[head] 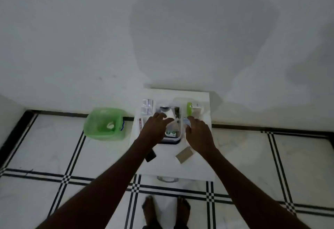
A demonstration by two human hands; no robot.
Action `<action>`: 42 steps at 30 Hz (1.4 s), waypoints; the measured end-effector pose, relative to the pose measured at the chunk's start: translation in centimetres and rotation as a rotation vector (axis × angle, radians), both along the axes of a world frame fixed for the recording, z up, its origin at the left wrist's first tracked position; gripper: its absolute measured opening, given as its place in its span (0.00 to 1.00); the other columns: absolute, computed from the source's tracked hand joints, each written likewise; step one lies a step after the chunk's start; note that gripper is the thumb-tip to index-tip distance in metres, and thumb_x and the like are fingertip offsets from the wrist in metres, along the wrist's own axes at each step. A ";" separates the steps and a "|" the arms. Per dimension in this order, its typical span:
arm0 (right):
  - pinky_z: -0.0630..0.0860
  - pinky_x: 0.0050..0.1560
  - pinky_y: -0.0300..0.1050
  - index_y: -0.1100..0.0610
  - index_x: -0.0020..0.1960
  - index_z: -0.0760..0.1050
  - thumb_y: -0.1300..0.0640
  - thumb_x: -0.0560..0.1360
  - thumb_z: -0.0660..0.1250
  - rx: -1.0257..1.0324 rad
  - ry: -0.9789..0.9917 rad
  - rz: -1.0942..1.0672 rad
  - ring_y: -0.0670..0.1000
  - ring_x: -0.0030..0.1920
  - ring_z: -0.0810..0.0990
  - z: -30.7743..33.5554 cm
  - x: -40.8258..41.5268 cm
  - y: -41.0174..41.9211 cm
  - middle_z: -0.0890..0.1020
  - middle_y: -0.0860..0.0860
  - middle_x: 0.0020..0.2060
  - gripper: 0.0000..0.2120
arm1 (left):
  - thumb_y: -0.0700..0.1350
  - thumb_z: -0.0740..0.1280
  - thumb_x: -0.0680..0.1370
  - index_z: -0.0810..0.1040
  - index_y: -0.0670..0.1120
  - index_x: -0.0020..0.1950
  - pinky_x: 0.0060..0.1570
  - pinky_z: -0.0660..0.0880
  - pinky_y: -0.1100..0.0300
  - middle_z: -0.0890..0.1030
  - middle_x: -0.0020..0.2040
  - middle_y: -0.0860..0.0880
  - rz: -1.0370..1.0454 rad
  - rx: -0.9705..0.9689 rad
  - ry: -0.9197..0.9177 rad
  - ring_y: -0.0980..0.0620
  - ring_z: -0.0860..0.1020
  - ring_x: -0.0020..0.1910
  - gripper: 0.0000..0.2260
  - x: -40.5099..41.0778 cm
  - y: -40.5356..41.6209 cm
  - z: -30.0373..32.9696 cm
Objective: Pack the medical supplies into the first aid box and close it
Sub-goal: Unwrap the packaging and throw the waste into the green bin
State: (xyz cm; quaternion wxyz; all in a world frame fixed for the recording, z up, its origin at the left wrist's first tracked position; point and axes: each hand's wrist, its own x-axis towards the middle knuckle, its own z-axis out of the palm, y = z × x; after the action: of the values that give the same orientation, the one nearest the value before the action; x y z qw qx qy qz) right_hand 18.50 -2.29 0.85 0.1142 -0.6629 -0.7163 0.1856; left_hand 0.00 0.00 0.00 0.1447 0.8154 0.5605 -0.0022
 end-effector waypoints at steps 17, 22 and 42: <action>0.79 0.49 0.58 0.65 0.54 0.76 0.56 0.72 0.70 -0.188 -0.030 -0.486 0.66 0.49 0.81 -8.3 3.6 1.9 0.82 0.64 0.46 0.15 | 0.39 0.78 0.67 0.84 0.44 0.56 0.58 0.76 0.43 0.79 0.61 0.38 -0.262 0.108 0.041 0.38 0.78 0.59 0.18 2.3 6.7 -4.3; 0.77 0.44 0.54 0.65 0.48 0.77 0.52 0.70 0.73 -0.189 -0.080 -0.495 0.65 0.44 0.80 -10.1 3.3 2.1 0.81 0.64 0.41 0.17 | 0.43 0.76 0.72 0.84 0.45 0.57 0.63 0.71 0.43 0.77 0.66 0.39 -0.301 0.070 0.127 0.38 0.74 0.66 0.15 1.9 7.3 -4.6; 0.69 0.33 0.39 0.58 0.43 0.75 0.61 0.73 0.68 0.206 0.270 -0.460 0.49 0.34 0.76 1.6 -0.4 5.5 0.78 0.47 0.34 0.02 | 0.39 0.73 0.74 0.81 0.47 0.42 0.42 0.78 0.64 0.84 0.38 0.56 0.514 0.159 -0.670 0.61 0.84 0.40 0.03 -4.1 5.2 2.4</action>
State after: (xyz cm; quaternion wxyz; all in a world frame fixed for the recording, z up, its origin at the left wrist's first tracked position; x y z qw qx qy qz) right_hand 18.12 3.17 2.48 0.3142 -0.7621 -0.5407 0.1677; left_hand -4.11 5.19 2.35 0.2513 0.6134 0.6660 0.3421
